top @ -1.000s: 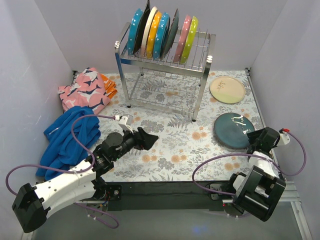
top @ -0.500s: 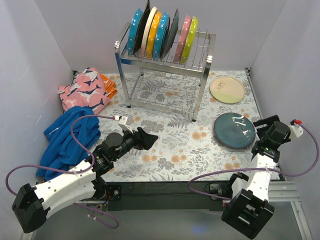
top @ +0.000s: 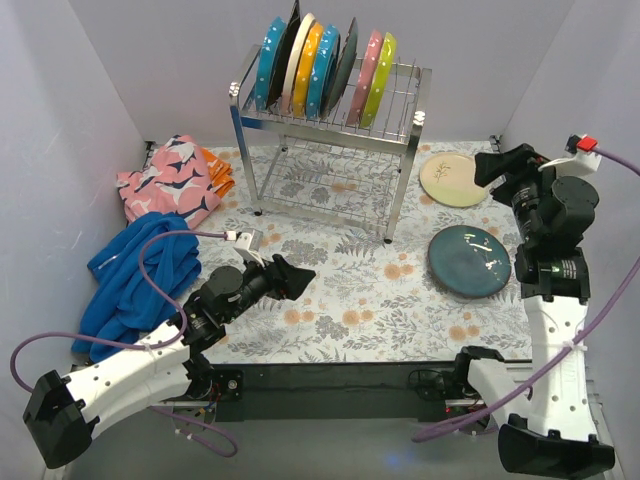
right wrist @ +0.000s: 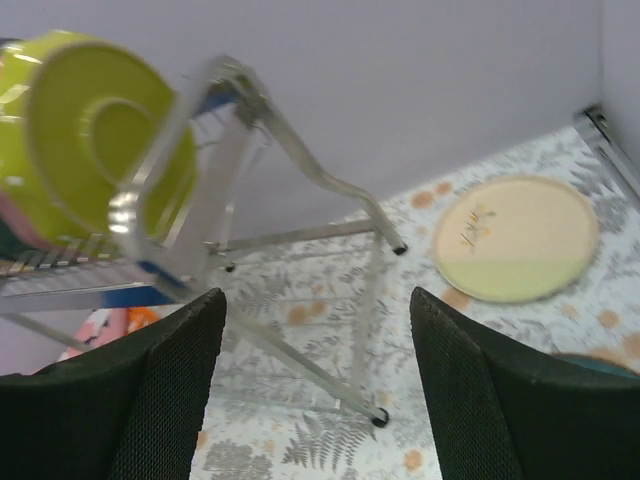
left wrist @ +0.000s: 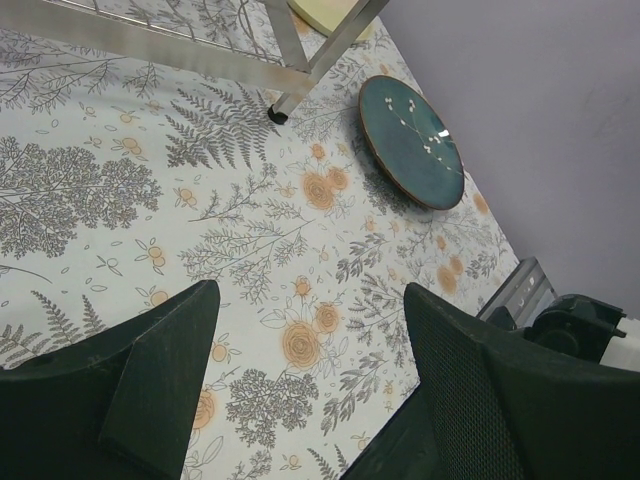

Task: Unload the plates from the dish rack
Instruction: Unload the plate from the dish rack.

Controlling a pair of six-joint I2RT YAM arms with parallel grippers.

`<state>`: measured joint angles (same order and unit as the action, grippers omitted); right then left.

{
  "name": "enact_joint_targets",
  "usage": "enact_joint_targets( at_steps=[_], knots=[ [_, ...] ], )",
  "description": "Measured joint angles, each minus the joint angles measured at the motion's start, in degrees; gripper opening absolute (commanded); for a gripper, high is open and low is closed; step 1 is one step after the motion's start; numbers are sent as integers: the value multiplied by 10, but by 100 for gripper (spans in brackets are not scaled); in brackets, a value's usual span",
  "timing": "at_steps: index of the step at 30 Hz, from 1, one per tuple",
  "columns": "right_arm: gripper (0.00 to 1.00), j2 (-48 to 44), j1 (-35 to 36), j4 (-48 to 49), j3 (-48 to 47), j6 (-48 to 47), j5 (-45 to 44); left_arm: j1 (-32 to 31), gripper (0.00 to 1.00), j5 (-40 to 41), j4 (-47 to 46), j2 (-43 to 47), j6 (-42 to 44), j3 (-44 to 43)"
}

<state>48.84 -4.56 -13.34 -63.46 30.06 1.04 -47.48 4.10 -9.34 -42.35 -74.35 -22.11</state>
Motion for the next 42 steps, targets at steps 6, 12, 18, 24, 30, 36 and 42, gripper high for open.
enact_joint_targets(
  at_steps=[6,12,18,24,30,36,42],
  knots=[
    [78,-2,64,1,-77,4,21,0,73,0,0,-6,0,0],
    [79,86,173,-1,-183,0,-9,0,73,0,0,-10,1,0],
    [80,223,305,-5,-299,-35,-103,0,73,4,1,-12,5,0],
    [80,301,373,-8,-346,-63,-212,0,73,9,1,-12,5,0],
    [78,340,402,2,-358,-87,-287,0,73,9,1,-12,5,0],
    [74,372,425,26,-370,-115,-349,0,73,9,1,-12,5,0],
    [69,414,455,47,-413,-152,-428,0,73,9,1,-9,5,0]
  ],
)
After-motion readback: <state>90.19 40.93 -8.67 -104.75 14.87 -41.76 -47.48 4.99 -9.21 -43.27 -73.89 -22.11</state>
